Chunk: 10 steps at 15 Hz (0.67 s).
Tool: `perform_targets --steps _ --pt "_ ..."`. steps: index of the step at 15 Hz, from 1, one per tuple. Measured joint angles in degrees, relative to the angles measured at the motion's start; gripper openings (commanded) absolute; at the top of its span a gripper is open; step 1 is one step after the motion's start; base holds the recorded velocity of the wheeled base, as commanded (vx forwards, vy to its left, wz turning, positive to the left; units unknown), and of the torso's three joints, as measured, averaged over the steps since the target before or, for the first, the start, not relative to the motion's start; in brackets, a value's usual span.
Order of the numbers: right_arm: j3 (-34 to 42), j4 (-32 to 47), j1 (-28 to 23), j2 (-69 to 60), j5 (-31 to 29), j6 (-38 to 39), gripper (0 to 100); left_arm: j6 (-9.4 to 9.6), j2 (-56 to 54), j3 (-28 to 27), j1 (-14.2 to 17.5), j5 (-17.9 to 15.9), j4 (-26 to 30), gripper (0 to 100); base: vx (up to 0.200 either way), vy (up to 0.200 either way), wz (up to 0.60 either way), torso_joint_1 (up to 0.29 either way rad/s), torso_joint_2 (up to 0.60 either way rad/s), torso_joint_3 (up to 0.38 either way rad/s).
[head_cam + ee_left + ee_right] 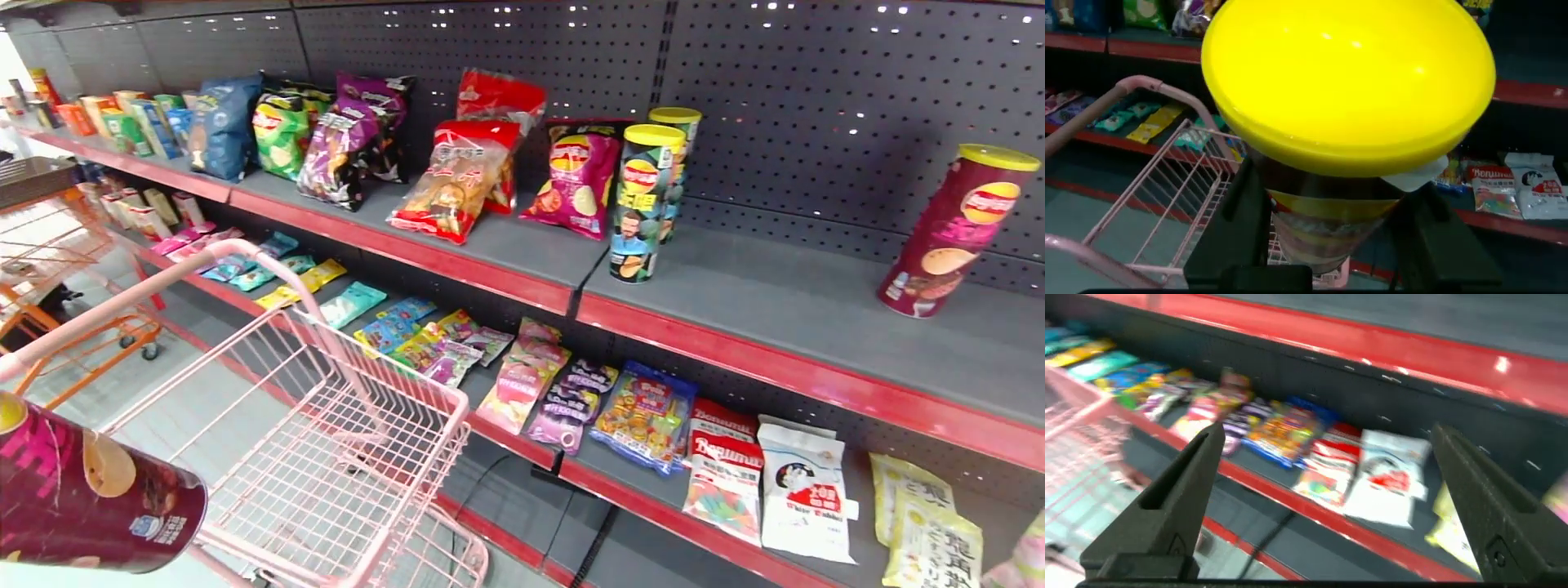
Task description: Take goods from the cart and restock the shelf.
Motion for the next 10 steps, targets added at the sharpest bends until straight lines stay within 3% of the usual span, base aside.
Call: perform_targets --steps 2,3,6,8,10 --pt "0.0 0.0 0.0 0.0 0.0 0.0 100 1.80 -0.3 0.0 0.0 0.5 0.0 0 0.000 0.000 -0.60 0.005 0.00 0.000" --pt "0.0 0.0 0.0 0.0 0.0 0.0 100 3.88 -0.3 0.0 0.1 1.4 0.0 0 0.000 0.000 -0.60 0.002 0.00 0.007" --pt "0.0 0.0 0.0 0.0 0.0 0.0 100 6.38 -0.3 0.0 0.2 1.9 0.0 0 0.000 0.000 -0.60 0.004 0.00 0.002" --pt "0.0 0.0 0.0 0.0 0.0 0.0 100 7.98 -0.3 0.0 0.2 1.9 0.1 0 0.000 0.000 0.00 0.000 0.00 0.000" --pt "0.0 0.0 0.0 0.0 0.0 -0.1 100 9.36 -0.3 0.0 0.3 1.8 0.3 0 0.200 0.000 0.00 0.002 0.00 -0.002"
